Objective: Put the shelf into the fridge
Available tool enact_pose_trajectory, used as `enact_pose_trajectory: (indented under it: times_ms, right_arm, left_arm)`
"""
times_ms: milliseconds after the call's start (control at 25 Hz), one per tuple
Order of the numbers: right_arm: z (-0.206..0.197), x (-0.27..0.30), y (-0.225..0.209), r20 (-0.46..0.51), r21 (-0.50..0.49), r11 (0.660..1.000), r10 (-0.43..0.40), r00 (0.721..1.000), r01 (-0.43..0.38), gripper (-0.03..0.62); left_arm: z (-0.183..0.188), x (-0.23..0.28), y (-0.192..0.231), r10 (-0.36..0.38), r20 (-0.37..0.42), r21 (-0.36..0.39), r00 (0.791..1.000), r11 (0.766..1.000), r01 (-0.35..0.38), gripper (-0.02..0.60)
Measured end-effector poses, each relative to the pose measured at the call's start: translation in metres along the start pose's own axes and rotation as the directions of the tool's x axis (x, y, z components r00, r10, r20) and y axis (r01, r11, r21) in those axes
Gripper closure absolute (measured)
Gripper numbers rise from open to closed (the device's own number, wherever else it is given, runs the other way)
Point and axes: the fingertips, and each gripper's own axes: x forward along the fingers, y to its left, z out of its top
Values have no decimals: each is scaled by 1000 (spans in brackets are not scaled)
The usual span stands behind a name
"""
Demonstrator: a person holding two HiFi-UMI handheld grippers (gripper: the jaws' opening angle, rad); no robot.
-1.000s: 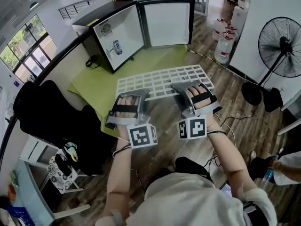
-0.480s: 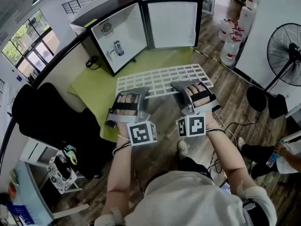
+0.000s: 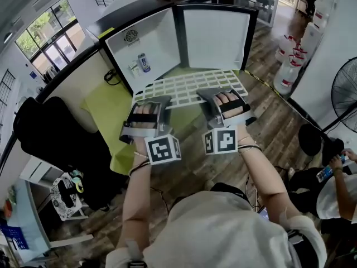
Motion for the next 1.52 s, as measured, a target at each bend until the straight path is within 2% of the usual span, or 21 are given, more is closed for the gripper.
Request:
enact_pose_trajectory:
  times_ms: [280, 720, 1360, 1520]
  right_arm:
    - [-34, 37, -8, 58, -15, 1000, 11, 998, -10, 539]
    - [-52, 104, 13, 118, 25, 998, 60, 991, -63, 539]
    - [-57, 268, -10, 182, -29, 998, 58, 982, -54, 539]
    - [-52, 297, -15, 204, -31, 999, 34, 978, -28, 539]
  left_arm:
    - [6, 46, 7, 3, -61, -28, 998, 1000, -5, 535]
    - [-22, 108, -5, -46, -126, -48, 991, 998, 40, 535]
    - [-114, 238, 32, -12, -182, -110, 983, 994, -9, 535]
    - [-134, 257, 38, -1, -197, -100, 980, 995, -19, 535]
